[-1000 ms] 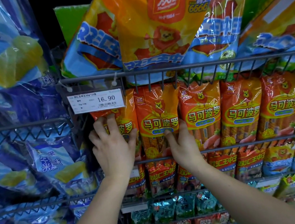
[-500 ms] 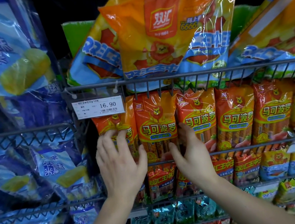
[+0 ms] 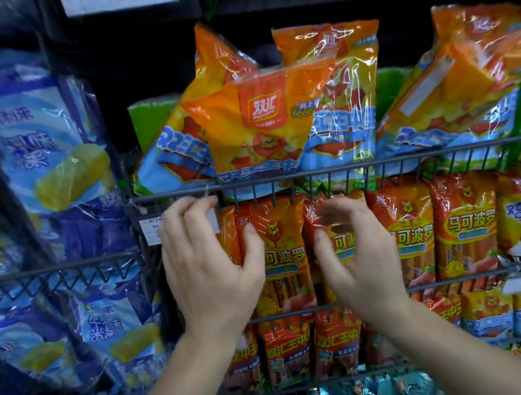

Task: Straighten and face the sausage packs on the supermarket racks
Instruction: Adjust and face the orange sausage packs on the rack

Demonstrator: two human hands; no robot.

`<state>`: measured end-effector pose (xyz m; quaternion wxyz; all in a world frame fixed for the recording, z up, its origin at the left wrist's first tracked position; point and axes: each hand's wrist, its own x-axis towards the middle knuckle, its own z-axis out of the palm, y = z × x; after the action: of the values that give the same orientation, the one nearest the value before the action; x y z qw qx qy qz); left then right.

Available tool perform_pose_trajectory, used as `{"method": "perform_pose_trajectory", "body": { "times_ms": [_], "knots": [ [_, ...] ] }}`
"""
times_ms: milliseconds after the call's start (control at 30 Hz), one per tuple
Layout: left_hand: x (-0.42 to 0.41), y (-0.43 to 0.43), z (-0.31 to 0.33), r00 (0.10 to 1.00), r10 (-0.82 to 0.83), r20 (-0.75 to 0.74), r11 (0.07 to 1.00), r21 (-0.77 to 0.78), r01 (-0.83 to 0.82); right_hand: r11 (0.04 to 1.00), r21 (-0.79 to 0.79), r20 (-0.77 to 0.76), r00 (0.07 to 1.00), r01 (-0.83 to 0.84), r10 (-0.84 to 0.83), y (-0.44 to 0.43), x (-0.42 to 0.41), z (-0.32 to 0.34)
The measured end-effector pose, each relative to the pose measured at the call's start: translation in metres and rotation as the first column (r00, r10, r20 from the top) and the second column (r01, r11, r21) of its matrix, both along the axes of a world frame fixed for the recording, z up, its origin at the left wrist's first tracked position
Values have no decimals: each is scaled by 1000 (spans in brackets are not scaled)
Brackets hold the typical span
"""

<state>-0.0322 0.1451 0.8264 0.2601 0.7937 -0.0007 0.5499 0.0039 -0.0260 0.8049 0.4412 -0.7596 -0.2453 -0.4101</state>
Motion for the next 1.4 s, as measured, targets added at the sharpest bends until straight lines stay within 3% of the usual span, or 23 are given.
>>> {"method": "perform_pose_trajectory", "body": {
  "times_ms": [167, 333, 467, 600, 767, 900, 1000, 1067, 1200, 1300, 1400],
  "knots": [
    [4, 10, 45, 998, -53, 30, 997, -46, 55, 998, 61, 120, 993, -32, 25, -4, 4, 52],
    [26, 34, 80, 996, -2, -89, 999, 47, 6, 999, -34, -52, 998, -34, 32, 4, 8, 90],
    [43, 48, 107, 946, -56, -321, 998, -40, 45, 991, -111, -130, 990, -77, 63, 20, 18, 105],
    [50, 53, 117, 947, -108, -303, 994, -6, 112, 979, -96, -224, 962, -180, 155, 29, 26, 112],
    [51, 58, 114, 955, -191, -225, 976, -149, 160, 948, -128, -299, 923, -290, 242, 35, 29, 133],
    [49, 61, 113, 956, -247, -156, 942, -270, 199, 935, -205, -370, 907, -290, 200, 40, 31, 151],
    [50, 66, 112, 945, -314, -92, 832, -507, 227, 932, -249, -376, 913, -263, 157, 43, 36, 163],
    [52, 70, 112, 940, -327, -99, 801, -556, 220, 925, -296, -392, 913, -238, 110, 44, 42, 172],
    [53, 74, 112, 946, -279, -163, 858, -485, 170, 889, -394, -398, 915, -233, 64, 46, 51, 181],
    [48, 75, 111, 985, -142, -97, 965, -236, 116, 871, -439, -383, 923, -222, 42, 48, 53, 184],
    [50, 79, 112, 997, -61, -53, 994, -98, 56, 885, -419, -376, 926, -205, 37, 50, 55, 180]
  ]
}}
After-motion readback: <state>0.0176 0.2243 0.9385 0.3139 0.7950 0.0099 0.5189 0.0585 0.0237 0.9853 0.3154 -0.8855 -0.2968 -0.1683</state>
